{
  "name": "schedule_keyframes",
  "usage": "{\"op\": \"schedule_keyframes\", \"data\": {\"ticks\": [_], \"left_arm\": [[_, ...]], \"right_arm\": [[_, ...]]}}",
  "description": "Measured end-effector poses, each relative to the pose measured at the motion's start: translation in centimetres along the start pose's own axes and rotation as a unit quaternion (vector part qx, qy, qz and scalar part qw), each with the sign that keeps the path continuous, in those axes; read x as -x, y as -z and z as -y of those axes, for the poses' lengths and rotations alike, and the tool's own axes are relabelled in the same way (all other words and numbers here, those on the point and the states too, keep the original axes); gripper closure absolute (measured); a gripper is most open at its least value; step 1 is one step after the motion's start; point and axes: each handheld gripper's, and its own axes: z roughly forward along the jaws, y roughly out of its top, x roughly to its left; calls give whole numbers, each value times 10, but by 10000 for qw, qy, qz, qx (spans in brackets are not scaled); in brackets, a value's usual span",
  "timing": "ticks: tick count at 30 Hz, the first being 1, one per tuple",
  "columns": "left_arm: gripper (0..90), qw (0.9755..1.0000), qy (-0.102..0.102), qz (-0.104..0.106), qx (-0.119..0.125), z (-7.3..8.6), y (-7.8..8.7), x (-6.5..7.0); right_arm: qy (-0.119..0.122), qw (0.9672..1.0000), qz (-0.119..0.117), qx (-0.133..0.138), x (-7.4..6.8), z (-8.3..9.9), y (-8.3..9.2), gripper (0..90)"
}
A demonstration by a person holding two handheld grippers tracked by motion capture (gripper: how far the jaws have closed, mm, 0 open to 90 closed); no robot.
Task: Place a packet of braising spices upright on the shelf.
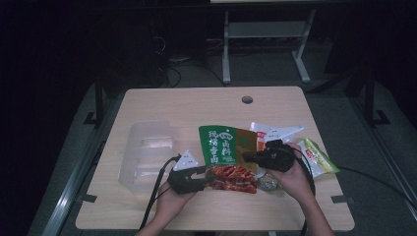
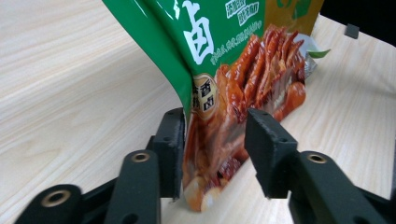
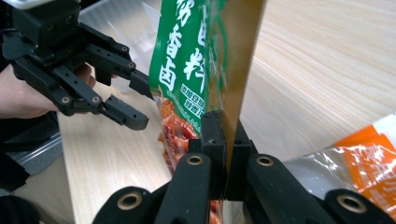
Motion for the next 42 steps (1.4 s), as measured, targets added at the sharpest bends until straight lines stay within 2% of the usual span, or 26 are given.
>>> {"op": "schedule_keyframes", "data": {"ticks": [5, 8, 11, 18, 23, 25, 31, 35, 40, 42], "left_arm": [[449, 10000, -18, -49, 27, 5, 13, 3], [438, 10000, 40, -1, 58, 8, 21, 2], [432, 9999, 25, 114, 34, 13, 25, 2], [400, 9996, -40, 285, 37, 15, 28, 3], [365, 9995, -139, 279, 22, 17, 30, 2], [341, 9992, -178, 355, 24, 17, 33, 0], [289, 9986, -333, 398, 52, 16, 35, 0], [275, 9984, -300, 463, 90, 15, 36, 0], [250, 9978, -350, 566, 65, 15, 36, 2], [247, 9978, -369, 548, 54, 14, 36, 3]], "right_arm": [[99, 9999, -72, 101, -10, -6, 5, 896], [127, 9996, -139, 191, -13, -10, 6, 897], [178, 9996, -67, 208, -17, -15, 6, 897], [235, 9996, 29, 178, -18, -27, 6, 897], [253, 9994, 34, 234, -18, -38, 7, 897], [295, 9992, 32, 256, -18, -42, 8, 897], [394, 9990, 42, 211, -20, -57, 7, 897], [397, 9990, 13, 203, -19, -62, 6, 897], [382, 9991, -20, 159, -16, -67, 1, 897], [372, 9992, -22, 156, -15, -70, 0, 897]]}}
